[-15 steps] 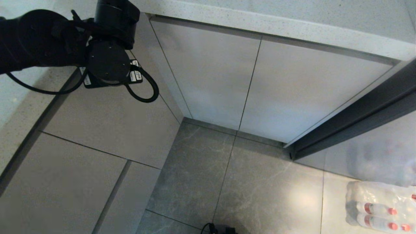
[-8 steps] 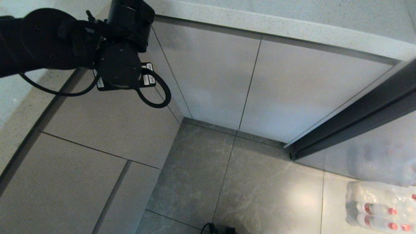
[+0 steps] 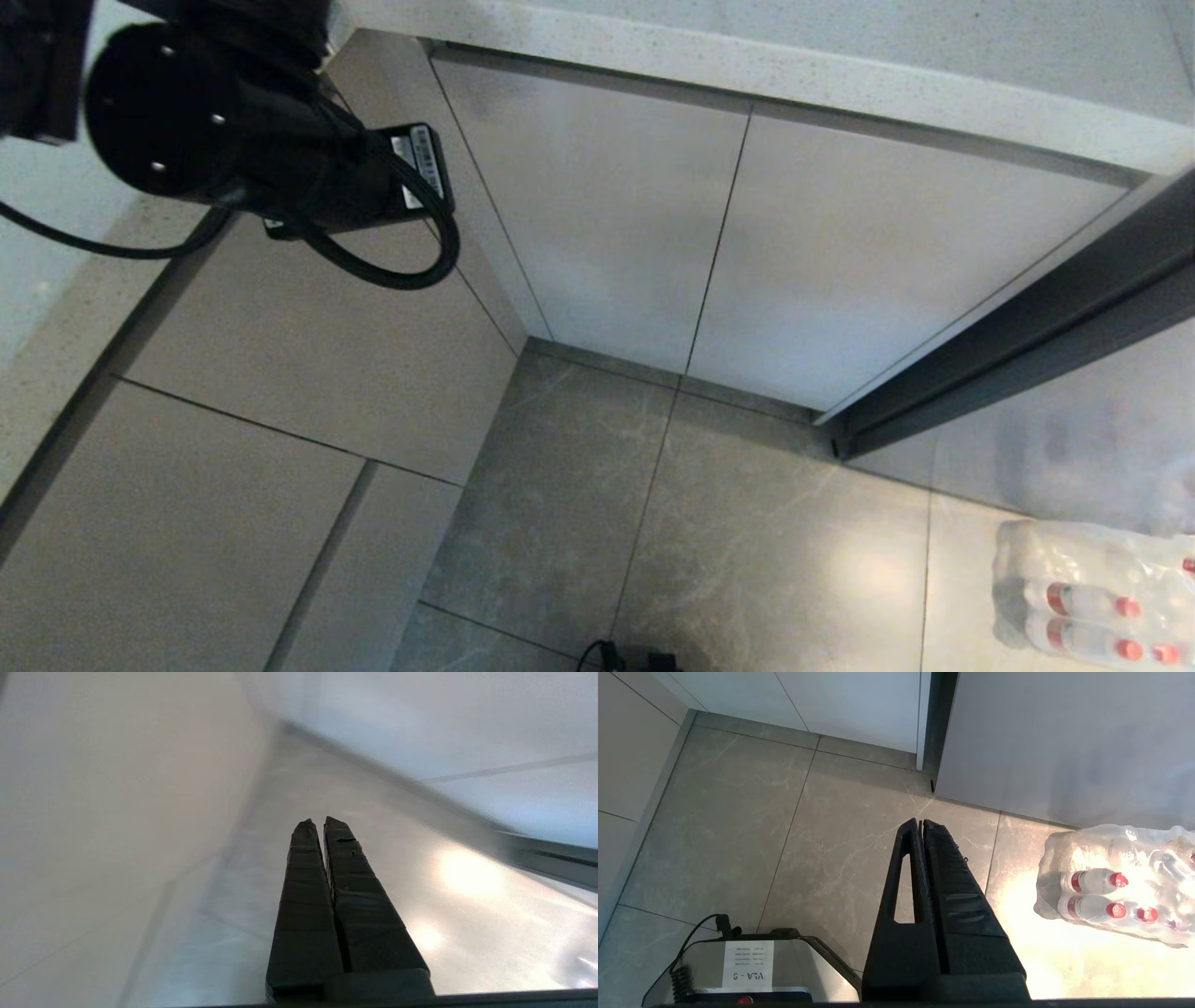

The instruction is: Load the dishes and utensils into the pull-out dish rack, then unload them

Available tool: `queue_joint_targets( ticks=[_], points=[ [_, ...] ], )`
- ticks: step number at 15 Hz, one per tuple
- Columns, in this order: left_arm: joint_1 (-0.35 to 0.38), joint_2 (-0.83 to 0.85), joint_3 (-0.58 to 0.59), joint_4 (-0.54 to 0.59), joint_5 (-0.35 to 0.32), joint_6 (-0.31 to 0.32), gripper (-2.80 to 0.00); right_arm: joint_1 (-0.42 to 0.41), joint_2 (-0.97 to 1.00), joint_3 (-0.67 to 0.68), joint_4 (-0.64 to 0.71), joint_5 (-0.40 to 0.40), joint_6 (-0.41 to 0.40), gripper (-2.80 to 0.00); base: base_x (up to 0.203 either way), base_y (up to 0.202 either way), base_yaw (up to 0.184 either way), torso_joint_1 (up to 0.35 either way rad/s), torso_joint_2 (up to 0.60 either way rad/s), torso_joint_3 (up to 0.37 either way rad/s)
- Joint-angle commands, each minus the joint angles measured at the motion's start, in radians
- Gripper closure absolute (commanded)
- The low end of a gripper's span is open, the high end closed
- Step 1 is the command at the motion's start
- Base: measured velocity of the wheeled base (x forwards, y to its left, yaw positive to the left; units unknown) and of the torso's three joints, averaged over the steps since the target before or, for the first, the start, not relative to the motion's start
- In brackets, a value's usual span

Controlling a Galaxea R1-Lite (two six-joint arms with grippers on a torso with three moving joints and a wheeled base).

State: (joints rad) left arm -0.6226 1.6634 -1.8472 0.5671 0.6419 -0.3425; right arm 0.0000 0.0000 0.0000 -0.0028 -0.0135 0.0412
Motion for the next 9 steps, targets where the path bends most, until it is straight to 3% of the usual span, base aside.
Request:
queue_joint_targets(
  ticks=[1,5,9],
  points=[
    [0.012,-0.098,0.003,0.013,-0.083,-0.002,0.00,0.000,0.002,0.000,0.000,0.000,0.000,0.00,0.000,0.000,0.000,0.000,0.00,0.000],
    [0.077,-0.297,0.003,0.086,-0.305,-0.002,0.00,0.000,0.002,0.000,0.000,0.000,0.000,0.00,0.000,0.000,0.000,0.000,0.00,0.000],
    [0.271,-0.569,0.037,0.104,-0.747,0.004,0.00,0.000,0.002,0.000,0.000,0.000,0.000,0.00,0.000,0.000,0.000,0.000,0.00,0.000]
  ],
)
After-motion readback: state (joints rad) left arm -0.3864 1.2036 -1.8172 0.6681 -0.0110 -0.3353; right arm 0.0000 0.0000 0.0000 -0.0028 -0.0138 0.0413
